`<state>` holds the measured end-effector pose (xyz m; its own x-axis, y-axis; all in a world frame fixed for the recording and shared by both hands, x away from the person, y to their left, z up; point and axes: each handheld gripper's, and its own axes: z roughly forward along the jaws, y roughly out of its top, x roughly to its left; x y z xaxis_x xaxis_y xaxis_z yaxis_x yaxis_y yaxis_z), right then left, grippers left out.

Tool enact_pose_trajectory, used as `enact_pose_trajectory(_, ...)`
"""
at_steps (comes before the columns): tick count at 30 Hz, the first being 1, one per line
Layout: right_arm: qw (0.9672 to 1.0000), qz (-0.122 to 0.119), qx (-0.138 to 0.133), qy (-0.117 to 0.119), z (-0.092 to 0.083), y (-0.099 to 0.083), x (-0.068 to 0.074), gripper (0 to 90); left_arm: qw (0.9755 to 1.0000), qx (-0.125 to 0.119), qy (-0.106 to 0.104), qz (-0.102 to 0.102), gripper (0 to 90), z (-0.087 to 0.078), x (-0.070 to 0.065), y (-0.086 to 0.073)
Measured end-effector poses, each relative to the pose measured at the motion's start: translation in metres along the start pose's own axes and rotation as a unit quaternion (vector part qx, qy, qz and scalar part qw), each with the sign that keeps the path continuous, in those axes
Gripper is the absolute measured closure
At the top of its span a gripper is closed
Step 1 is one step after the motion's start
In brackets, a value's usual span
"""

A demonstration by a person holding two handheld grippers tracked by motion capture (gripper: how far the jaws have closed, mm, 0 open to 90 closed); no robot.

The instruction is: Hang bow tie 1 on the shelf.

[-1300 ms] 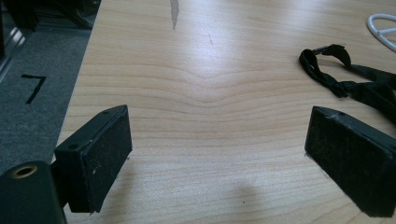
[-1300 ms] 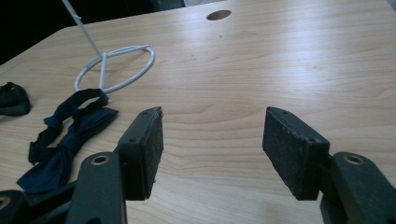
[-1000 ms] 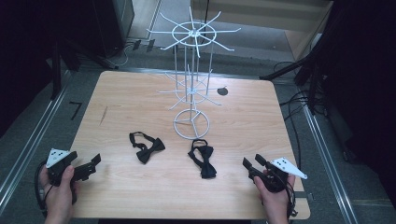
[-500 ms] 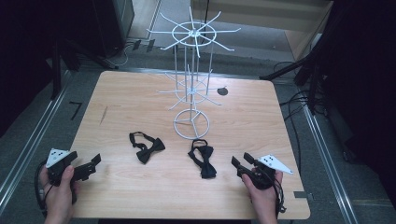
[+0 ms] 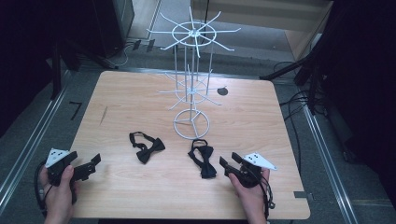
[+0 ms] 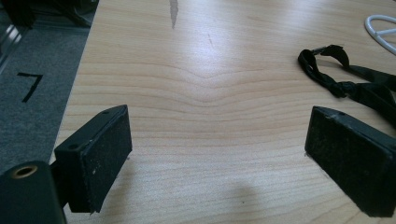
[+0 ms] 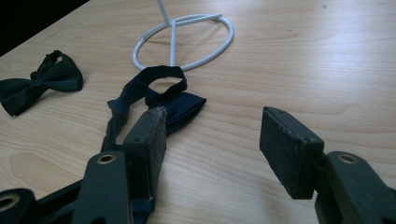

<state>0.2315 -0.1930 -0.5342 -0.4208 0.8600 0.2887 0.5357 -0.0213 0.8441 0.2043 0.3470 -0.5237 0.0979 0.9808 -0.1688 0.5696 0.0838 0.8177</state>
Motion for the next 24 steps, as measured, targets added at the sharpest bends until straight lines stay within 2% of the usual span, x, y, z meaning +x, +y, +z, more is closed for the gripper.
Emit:
enact_pose_trajectory(8,0.9997,0.002,0.022,0.003,0.015,-0.002,0.009,42.4,1.0000,0.001,-0.001,-0.002,7.6,0.000,0.000,0.000)
enact_pose_trajectory(24,0.9992,0.001,0.038,0.013,0.031,-0.005,0.021,42.6,1.0000,0.002,-0.002,-0.003,7.6,0.000,0.001,0.000)
